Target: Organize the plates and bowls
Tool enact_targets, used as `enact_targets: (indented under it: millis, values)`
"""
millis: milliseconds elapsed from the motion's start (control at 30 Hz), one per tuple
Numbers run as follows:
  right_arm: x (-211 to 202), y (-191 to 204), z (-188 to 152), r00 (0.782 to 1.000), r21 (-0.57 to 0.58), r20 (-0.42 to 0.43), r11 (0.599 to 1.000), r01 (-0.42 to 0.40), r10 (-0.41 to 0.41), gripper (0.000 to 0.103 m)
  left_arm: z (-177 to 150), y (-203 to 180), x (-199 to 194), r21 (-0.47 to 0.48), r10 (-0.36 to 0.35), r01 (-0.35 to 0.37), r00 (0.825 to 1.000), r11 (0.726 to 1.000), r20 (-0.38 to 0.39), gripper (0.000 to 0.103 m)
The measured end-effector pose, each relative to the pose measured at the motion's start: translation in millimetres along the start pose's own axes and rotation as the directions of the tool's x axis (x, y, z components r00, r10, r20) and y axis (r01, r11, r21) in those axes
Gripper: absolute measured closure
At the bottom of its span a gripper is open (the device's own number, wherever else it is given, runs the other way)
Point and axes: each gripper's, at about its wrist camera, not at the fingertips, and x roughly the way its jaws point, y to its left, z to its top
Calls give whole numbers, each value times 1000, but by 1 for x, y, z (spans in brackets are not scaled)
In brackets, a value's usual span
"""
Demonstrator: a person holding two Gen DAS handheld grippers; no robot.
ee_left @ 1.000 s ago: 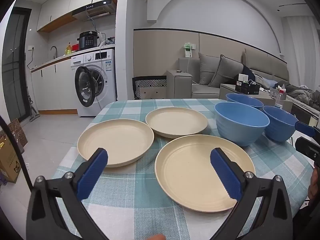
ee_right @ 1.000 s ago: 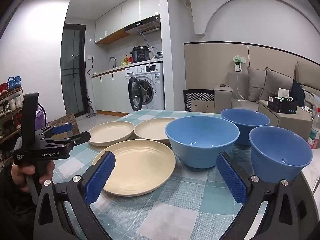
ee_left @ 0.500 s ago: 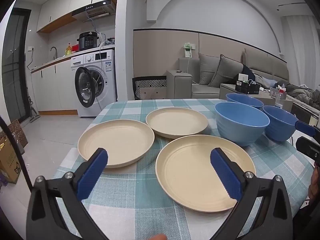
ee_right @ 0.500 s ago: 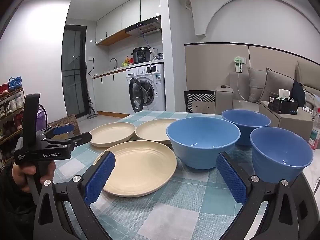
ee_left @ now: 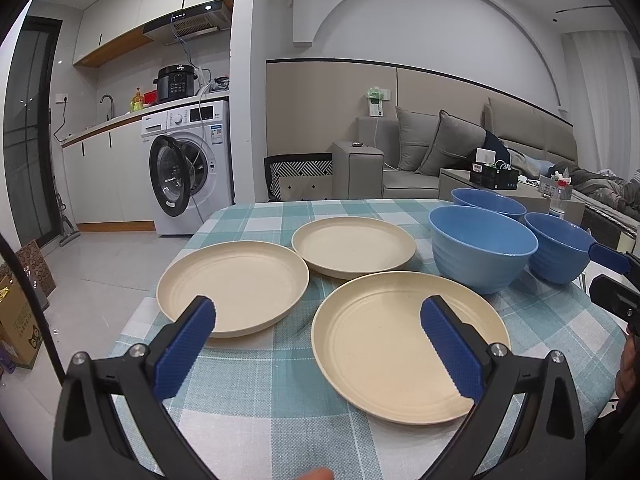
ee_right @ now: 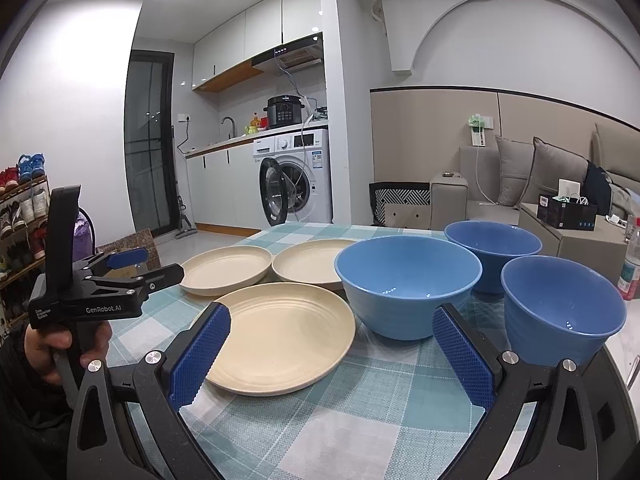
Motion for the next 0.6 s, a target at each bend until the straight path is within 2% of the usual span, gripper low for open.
enact_targets:
  millis: [600]
  values:
    - [0, -1, 1, 1000, 2, -14, 1000, 12, -12, 0, -1, -4, 3, 3, -11, 11, 1000, 1000, -14, 0]
